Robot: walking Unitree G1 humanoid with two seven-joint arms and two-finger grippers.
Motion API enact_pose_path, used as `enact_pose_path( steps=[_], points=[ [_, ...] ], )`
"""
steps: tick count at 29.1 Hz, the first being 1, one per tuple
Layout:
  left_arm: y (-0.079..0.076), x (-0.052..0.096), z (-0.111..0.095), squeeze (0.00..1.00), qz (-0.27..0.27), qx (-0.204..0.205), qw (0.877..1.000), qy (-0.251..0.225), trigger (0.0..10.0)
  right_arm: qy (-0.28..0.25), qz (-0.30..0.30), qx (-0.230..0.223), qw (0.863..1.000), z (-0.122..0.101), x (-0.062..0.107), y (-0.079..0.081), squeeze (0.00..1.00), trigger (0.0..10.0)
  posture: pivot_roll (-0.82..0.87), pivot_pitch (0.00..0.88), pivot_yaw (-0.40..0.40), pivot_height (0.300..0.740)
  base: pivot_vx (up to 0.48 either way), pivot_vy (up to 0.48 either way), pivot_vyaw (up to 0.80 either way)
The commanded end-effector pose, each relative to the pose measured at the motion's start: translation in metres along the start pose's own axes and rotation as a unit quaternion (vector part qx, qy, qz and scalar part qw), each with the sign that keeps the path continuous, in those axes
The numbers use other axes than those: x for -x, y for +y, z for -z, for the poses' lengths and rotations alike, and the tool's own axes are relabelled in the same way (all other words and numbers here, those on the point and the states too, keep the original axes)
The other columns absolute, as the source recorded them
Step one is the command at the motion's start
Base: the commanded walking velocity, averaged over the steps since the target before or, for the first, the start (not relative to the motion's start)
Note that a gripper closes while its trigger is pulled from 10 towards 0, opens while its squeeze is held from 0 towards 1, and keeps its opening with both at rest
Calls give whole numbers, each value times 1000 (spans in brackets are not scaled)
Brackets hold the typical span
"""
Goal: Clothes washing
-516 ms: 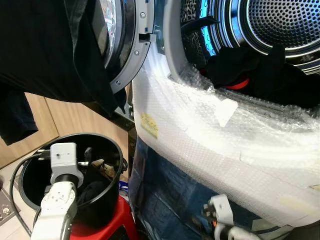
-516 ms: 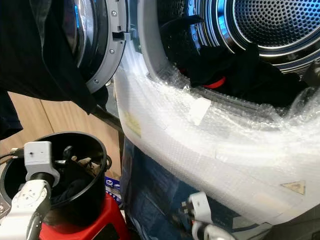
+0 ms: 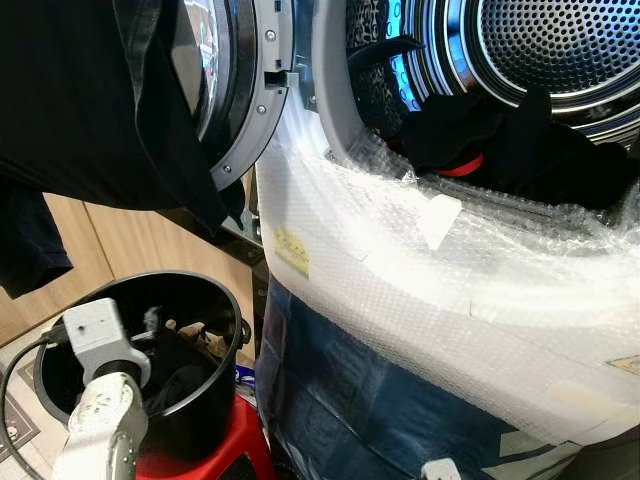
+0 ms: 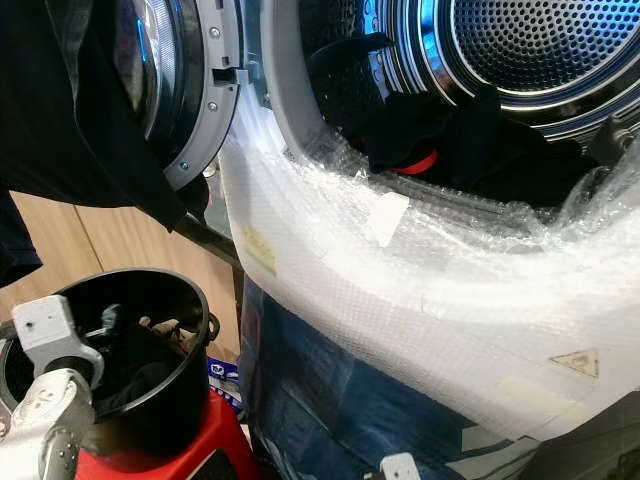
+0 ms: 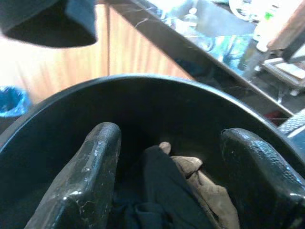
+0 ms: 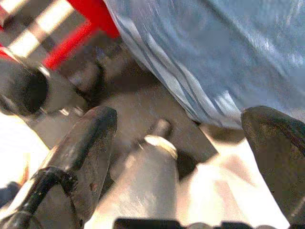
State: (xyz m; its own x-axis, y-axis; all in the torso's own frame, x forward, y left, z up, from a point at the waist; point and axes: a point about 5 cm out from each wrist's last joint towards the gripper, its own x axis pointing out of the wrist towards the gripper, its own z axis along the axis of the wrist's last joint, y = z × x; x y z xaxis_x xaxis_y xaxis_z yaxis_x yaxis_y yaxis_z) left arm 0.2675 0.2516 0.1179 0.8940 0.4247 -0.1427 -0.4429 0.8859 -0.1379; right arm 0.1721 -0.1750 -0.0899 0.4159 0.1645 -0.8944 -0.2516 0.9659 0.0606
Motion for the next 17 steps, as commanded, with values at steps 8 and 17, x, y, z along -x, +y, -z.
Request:
enact_pose_path(
  steps=[8,17],
  points=[
    [1,-9,15,0,-1,68,996,56,10000,37,62,25,997,10,0,-2,0,10000,241,0,-50,740,0,0,0],
    [-7,-27,12,0,61,89,989,104,10000,47,60,36,996,13,0,-3,0,10000,251,3,-65,740,0,0,0]
  ],
)
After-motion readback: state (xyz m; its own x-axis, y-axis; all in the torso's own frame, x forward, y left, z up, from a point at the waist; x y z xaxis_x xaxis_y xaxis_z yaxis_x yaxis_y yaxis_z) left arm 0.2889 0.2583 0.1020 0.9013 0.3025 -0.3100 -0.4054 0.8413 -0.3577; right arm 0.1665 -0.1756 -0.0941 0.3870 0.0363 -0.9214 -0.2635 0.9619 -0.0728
